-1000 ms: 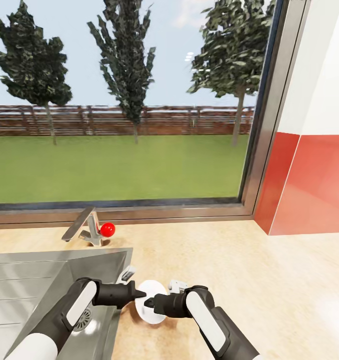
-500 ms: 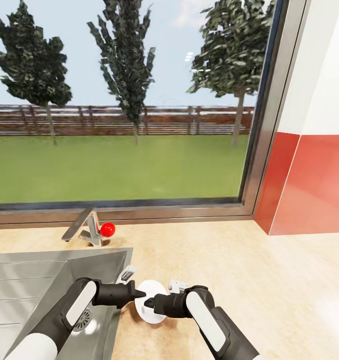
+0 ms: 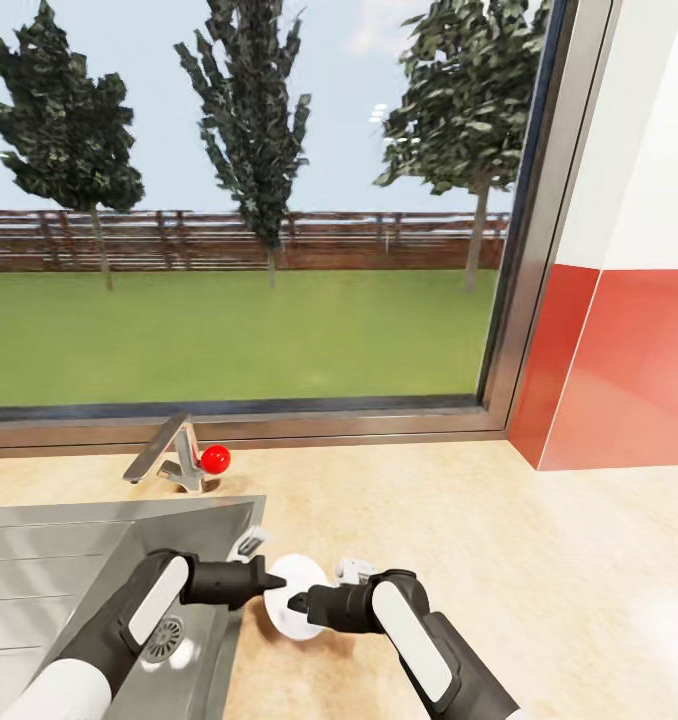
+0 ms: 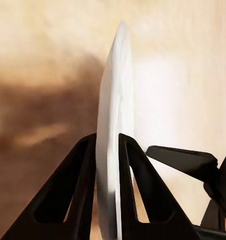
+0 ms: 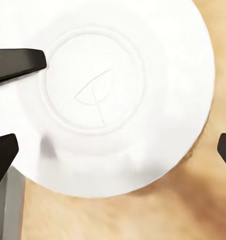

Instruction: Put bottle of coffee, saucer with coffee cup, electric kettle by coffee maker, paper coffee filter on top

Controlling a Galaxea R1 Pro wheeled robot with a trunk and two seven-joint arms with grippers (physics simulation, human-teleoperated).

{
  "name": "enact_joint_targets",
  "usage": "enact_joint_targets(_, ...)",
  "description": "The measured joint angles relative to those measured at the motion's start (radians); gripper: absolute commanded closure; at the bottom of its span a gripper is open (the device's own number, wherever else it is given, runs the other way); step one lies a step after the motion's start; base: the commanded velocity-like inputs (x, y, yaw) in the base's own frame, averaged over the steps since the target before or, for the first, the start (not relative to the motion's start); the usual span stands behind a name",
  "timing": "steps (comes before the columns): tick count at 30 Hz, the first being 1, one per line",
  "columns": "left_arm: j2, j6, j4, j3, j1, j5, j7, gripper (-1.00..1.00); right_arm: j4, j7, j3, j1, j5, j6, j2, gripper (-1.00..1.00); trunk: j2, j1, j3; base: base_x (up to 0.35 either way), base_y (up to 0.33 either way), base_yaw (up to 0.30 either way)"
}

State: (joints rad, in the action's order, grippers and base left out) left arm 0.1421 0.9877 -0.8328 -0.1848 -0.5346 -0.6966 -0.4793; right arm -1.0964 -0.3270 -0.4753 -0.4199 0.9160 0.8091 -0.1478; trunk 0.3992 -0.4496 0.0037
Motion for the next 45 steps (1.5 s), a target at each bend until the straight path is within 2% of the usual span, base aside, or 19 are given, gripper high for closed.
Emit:
enact_joint_targets(4,0.013,-0.003,-0.003,0.003,-0.007,0.006,0.001,1.00,-0.018,0.000,0.001,0.000,0.000,0.001,-0.001,-1.00,0.000,0.000,0.000,0.000,0.000,0.000)
enact_joint_targets(10,0.054,-0.004,-0.006,0.011,-0.063,0.007,0.002,1.00,-0.076,-0.001,0.001,0.000,-0.001,0.002,0.000,-1.00,0.000,0.000,0.000,0.000,0.000,0.000)
enact_joint_targets(19,0.133,-0.006,-0.007,0.130,-0.119,0.011,0.002,1.00,-0.089,0.002,0.007,0.000,-0.001,0.001,0.003,-1.00,0.000,0.000,0.000,0.000,0.000,0.000)
enact_joint_targets(22,0.159,-0.005,-0.009,0.144,-0.123,0.011,0.002,1.00,-0.121,0.004,0.008,0.000,0.000,0.000,0.004,-1.00,0.000,0.000,0.000,0.000,0.000,0.000)
enact_joint_targets(27,0.183,-0.003,-0.011,0.150,-0.125,0.008,0.001,1.00,-0.239,0.003,0.008,0.000,-0.001,-0.002,0.005,-1.00,0.000,0.000,0.000,0.000,0.000,0.000)
enact_joint_targets(30,0.200,0.001,-0.013,0.151,-0.125,0.005,0.000,1.00,-0.278,0.003,0.008,0.000,-0.002,-0.002,0.006,-1.00,0.000,0.000,0.000,0.000,0.000,0.000)
enact_joint_targets(36,0.209,0.001,-0.014,0.183,-0.117,0.003,-0.033,1.00,-0.303,0.004,0.009,0.000,-0.003,-0.001,0.011,-1.00,0.000,0.000,0.000,0.000,0.000,0.000)
enact_joint_targets(42,0.209,-0.003,-0.014,0.191,-0.112,0.007,-0.072,1.00,-0.306,0.006,0.012,0.000,-0.005,-0.001,0.018,-1.00,0.000,0.000,0.000,-0.040,0.000,0.000)
enact_joint_targets(45,0.209,-0.002,-0.014,0.192,-0.111,0.006,-0.075,1.00,-0.306,0.006,0.032,0.000,-0.005,-0.001,0.019,-1.00,0.000,-0.001,0.000,-0.251,0.000,0.000)
